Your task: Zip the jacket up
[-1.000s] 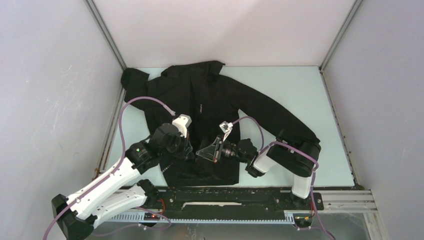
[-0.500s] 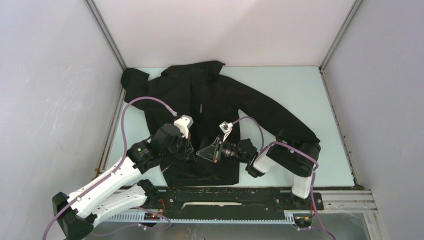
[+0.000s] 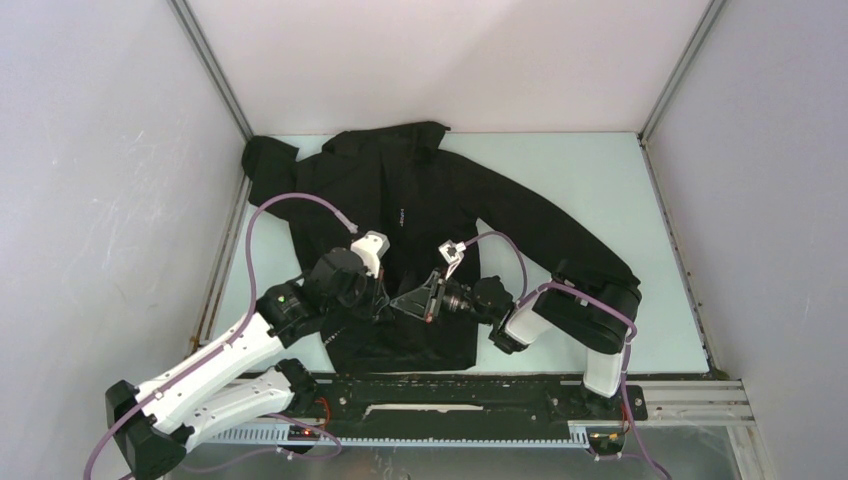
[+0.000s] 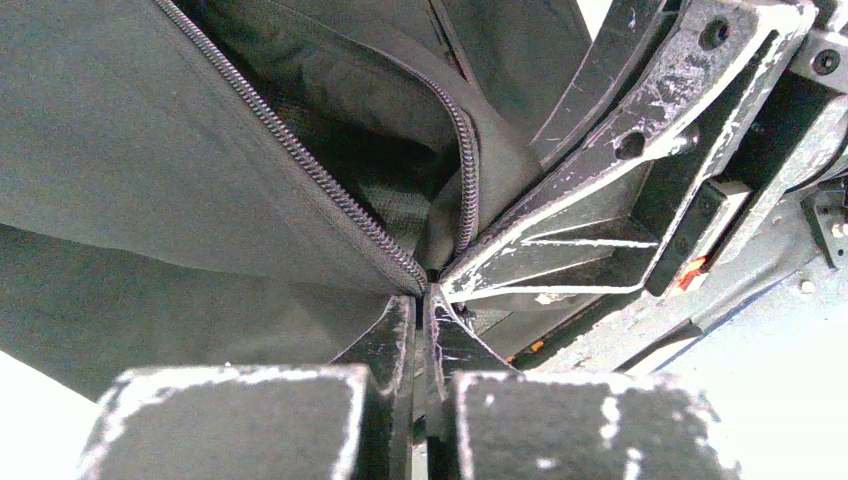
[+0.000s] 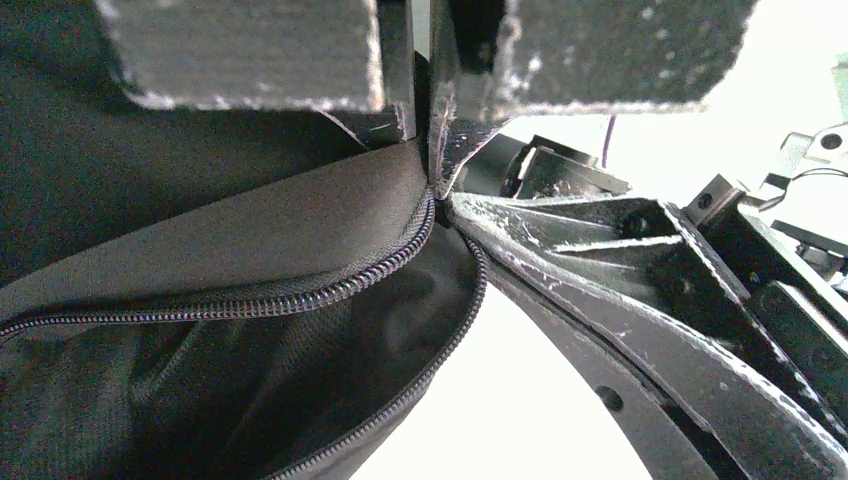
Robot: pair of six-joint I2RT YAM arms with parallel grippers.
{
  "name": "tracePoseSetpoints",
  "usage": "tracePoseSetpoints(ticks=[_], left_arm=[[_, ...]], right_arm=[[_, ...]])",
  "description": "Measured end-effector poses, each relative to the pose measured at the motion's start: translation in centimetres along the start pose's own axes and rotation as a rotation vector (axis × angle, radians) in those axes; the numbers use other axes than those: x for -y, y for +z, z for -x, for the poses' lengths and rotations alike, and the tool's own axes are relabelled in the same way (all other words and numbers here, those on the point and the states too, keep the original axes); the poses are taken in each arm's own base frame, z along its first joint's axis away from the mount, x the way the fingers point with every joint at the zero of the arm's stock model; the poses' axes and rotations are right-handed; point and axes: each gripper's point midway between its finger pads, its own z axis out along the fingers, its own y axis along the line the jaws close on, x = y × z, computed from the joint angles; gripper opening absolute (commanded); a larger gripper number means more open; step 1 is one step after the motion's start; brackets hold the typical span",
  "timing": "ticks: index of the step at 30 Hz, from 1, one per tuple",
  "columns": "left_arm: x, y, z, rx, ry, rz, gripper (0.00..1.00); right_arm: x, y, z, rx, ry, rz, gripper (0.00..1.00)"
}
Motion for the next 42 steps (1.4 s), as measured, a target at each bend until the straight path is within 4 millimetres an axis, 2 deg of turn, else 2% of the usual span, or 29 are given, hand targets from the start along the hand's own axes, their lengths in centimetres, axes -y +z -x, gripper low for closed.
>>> tracePoseSetpoints(ticks=[16,21,27,30,32,35,38,42], left_arm=[[-0.4,0.0,-0.1,0.01,0.015,0.045,0.0],[-0.5,-0.1,-0.2,0.012,0.021,0.059,0.0],[0.1,-0.1,-0.3,0.014,0.013,0.05,0.0],[0.5,-0.1,-0.6,0.017,-0.018,0.032,0.13],[0.6,-0.3,-0.5,0.028,-0.044,0.028,0.32],[0.9,-0.8,-0.1,0.056,-0.089,0.014,0.5],[1.1,-1.2,0.2,0.075,-0.145,0.008,0.59],[0.8,-2.0,0.5,0.108,-0.229,0.024,0.66]], right_arm=[[-1.0,0.6,0.2,0.026,0.199,-0.014,0.0],[-0.4,0.7,0.0,0.032,0.266,-0.096,0.0],[0.1,0.9,0.6,0.046,0.282,-0.161,0.0],[0.5,1.1,1.3,0.057,0.282,-0.169,0.0],[0.5,1.1,1.4,0.057,0.282,-0.167,0.0],[0.2,1.1,1.4,0.057,0.284,-0.151,0.0],[-0.3,1.2,1.5,0.06,0.286,-0.132,0.0],[-0.9,1.3,1.5,0.063,0.294,-0.114,0.0]])
